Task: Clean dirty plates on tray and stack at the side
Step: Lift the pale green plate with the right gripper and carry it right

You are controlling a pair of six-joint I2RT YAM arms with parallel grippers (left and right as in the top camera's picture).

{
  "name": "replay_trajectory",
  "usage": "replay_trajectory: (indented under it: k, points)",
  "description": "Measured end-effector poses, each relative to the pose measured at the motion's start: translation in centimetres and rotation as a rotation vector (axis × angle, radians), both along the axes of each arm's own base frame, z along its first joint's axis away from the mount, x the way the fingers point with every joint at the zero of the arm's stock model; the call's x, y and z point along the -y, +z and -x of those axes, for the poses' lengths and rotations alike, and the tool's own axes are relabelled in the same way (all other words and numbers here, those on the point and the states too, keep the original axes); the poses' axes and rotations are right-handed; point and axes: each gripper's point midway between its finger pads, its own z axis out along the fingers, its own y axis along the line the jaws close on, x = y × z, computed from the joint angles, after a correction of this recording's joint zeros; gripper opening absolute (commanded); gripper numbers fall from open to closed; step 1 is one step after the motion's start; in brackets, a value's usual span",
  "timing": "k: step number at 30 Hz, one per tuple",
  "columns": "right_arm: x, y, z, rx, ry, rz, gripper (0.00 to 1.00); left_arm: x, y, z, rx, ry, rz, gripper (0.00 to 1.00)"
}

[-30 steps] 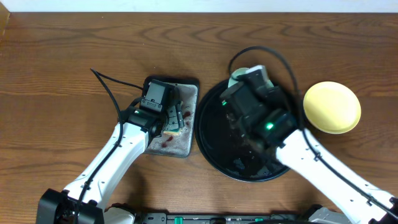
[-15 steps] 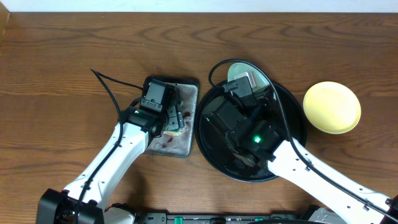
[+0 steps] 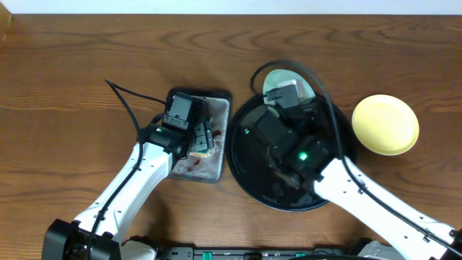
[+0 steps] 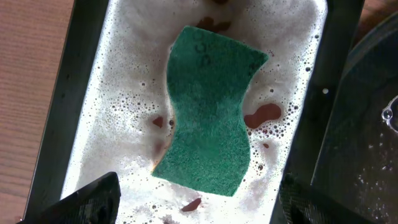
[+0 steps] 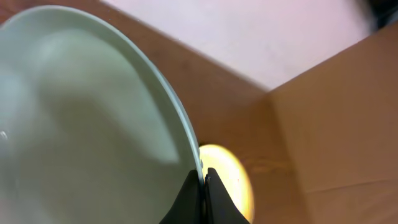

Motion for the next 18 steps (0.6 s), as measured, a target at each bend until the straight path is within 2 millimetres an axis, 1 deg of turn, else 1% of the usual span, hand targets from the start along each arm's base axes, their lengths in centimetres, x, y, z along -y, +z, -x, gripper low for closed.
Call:
replay_trajectory:
  k: [1, 4, 5, 6, 8, 9, 10, 14, 17, 18]
  points:
    - [0.5, -0.5, -0.3, -0.017, -0.013, -0.037, 0.01, 0.0, 0.0, 0.0, 0.000, 0.000, 0.000, 0.82]
    - [2.8, -2.4, -1.6, -0.078, -0.083, -0.197, 0.01, 0.0, 0.0, 0.0, 0.000, 0.000, 0.000, 0.82]
    - [3.9, -3.1, -2.1, -0.095, -0.117, -0.257, 0.01, 0.0, 0.0, 0.0, 0.000, 0.000, 0.000, 0.82]
    - [5.4, -3.9, -2.5, -0.114, -0.167, -0.337, 0.01, 0.0, 0.0, 0.0, 0.000, 0.000, 0.000, 0.82]
    - [7.1, -4.7, -2.9, -0.132, -0.227, -0.432, 0.01, 0.0, 0.0, 0.0, 0.000, 0.000, 0.000, 0.82]
    - [8.4, -5.3, -3.1, -0.143, -0.273, -0.499, 0.01, 0.0, 0.0, 0.0, 0.000, 0.000, 0.000, 0.82]
    - [9.2, -5.7, -3.2, -0.151, -0.301, -0.542, 0.01, 0.0, 0.0, 0.0, 0.000, 0.000, 0.000, 0.82]
    - [13.7, -8.1, -3.0, -0.184, -0.462, -0.749, 0.01, 0.0, 0.0, 0.0, 0.000, 0.000, 0.000, 0.82]
    - [16.8, -10.3, -2.0, -0.205, -0.585, -0.877, 0.01, 0.0, 0.0, 0.0, 0.000, 0.000, 0.000, 0.82]
    - [18.4, -11.5, -1.4, -0.204, -0.645, -0.932, 0.01, 0.0, 0.0, 0.0, 0.000, 0.000, 0.000, 0.82]
